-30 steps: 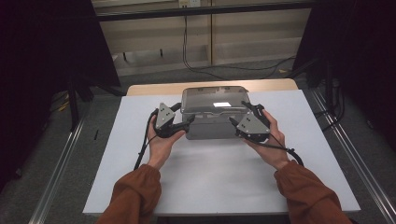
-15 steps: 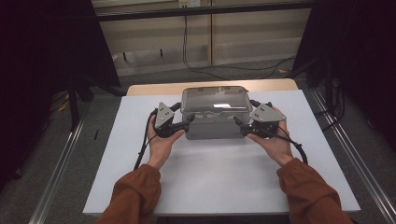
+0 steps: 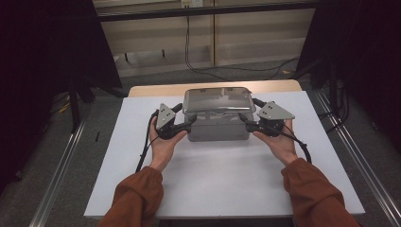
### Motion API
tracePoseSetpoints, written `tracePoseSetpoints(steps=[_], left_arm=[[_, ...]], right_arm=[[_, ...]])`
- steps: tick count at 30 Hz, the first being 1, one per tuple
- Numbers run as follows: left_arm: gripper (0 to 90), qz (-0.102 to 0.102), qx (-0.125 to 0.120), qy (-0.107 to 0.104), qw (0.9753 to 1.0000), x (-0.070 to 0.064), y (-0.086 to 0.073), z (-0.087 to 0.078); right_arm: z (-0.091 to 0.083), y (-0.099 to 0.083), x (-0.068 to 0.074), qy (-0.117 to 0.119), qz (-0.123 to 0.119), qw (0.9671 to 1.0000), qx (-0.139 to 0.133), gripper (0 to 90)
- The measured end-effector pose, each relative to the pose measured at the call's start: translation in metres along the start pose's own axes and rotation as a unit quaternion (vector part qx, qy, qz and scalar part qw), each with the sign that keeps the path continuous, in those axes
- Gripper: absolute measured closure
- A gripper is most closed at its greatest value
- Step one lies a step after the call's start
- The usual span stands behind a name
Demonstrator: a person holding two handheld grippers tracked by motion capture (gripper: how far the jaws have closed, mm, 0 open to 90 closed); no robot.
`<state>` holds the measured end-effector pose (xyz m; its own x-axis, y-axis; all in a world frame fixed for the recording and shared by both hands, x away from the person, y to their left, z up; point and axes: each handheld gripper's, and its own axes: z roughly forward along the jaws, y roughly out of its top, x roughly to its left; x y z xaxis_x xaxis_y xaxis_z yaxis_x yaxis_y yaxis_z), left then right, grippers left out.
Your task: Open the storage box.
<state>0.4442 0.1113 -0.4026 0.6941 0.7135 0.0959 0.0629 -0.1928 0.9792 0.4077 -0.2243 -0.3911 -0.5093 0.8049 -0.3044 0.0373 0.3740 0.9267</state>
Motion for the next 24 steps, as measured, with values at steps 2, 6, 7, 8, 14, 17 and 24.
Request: tracePoseSetpoints(steps=[2, 6, 7, 8, 14, 17, 24], left_arm=[[32.4, 0.002, -0.001, 0.000, 1.0000, 0.000, 0.001, 0.000], [32.5, -0.005, -0.009, 0.002, 0.9999, 0.003, 0.004, 0.003], [32.5, -0.002, -0.008, 0.002, 1.0000, 0.003, 0.005, 0.004], [32.5, -0.004, -0.009, 0.002, 0.9999, 0.004, 0.005, 0.005], [33.2, -0.002, -0.009, 0.002, 1.0000, 0.007, 0.010, 0.009], [34.4, -0.001, -0.006, 0.002, 1.0000, 0.010, 0.013, 0.010], [34.7, -0.014, -0.005, 0.003, 0.9999, 0.015, 0.016, 0.015]], right_arm=[[0.000, 0.001, -0.001, -0.001, -0.007, 1.0000, -0.003, 31.2], [0.002, 0.001, -0.004, -0.003, -0.001, 0.9999, -0.011, 35.7], [0.002, 0.001, -0.004, -0.002, 0.001, 0.9999, -0.013, 36.8], [0.002, 0.002, -0.005, -0.001, 0.002, 0.9999, -0.014, 37.6], [0.003, 0.005, -0.006, 0.000, 0.002, 0.9997, -0.024, 41.6], [0.003, 0.006, -0.007, -0.004, -0.002, 0.9996, -0.030, 44.6], [0.008, 0.005, -0.014, -0.014, 0.016, 0.9990, -0.039, 47.7]])
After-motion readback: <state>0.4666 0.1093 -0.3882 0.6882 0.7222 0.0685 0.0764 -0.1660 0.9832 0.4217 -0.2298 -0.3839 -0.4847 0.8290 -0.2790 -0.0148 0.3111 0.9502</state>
